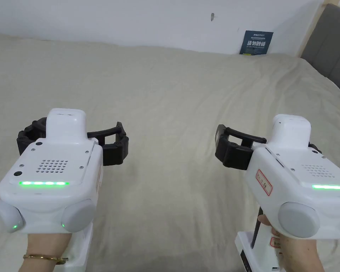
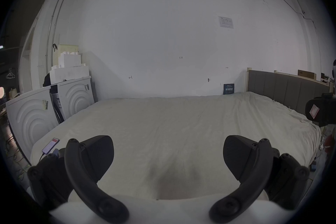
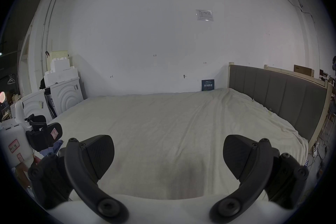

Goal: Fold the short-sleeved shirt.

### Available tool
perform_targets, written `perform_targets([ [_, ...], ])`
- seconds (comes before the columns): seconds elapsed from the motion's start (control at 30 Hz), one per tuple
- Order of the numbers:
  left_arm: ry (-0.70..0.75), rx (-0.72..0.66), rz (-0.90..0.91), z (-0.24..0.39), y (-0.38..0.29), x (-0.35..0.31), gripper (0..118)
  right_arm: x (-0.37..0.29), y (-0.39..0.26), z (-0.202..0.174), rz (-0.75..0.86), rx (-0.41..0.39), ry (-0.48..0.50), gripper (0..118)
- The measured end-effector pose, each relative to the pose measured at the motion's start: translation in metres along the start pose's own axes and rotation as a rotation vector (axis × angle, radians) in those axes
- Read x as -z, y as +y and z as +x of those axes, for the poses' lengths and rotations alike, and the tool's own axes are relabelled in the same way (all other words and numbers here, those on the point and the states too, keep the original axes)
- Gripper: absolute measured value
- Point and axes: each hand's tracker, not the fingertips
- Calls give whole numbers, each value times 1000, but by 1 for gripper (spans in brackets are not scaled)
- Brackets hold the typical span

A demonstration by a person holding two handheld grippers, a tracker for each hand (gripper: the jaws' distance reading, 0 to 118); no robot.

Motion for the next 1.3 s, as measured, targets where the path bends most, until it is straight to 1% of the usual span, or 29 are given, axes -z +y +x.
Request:
perform_targets([
  [1.3,-8,6,9,4,-3,-1,118,-4,-2,0,8,1,12,118],
])
